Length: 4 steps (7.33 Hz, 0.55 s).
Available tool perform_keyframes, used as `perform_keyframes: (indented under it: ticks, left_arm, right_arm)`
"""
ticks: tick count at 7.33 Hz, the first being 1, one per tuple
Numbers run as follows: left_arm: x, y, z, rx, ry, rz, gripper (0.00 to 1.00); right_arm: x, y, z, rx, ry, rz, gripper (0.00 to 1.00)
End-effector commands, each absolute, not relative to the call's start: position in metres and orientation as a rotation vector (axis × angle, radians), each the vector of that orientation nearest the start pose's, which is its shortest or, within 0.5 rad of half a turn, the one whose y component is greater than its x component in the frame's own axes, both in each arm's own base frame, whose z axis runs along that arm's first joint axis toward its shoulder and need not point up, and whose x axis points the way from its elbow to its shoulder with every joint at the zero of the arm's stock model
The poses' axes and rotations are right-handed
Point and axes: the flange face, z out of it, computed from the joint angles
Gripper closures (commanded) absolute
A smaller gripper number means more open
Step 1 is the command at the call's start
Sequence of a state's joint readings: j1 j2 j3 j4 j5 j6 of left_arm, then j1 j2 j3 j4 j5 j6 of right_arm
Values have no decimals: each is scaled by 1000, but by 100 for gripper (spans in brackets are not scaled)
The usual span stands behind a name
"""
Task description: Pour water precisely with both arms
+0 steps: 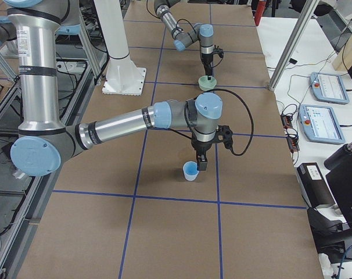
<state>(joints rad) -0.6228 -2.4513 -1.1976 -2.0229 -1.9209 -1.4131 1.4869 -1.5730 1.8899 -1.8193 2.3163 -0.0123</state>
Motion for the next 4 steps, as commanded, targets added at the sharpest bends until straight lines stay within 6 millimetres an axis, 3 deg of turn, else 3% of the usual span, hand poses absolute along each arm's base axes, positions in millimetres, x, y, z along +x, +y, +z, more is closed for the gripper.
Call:
perform_keyframes:
  ticks: [1, 2, 4]
  left_arm:
    - [596, -550, 210, 65, 1007, -258, 89]
    - [597, -551, 212, 68, 1004, -254, 100]
    - [586, -555, 198, 73, 1017, -257, 100]
  right_arm:
    - [25, -480, 531, 39, -748, -118, 1]
    - [25, -480, 532, 37, -747, -117, 1]
    - [26, -480, 530, 42, -749, -118, 1]
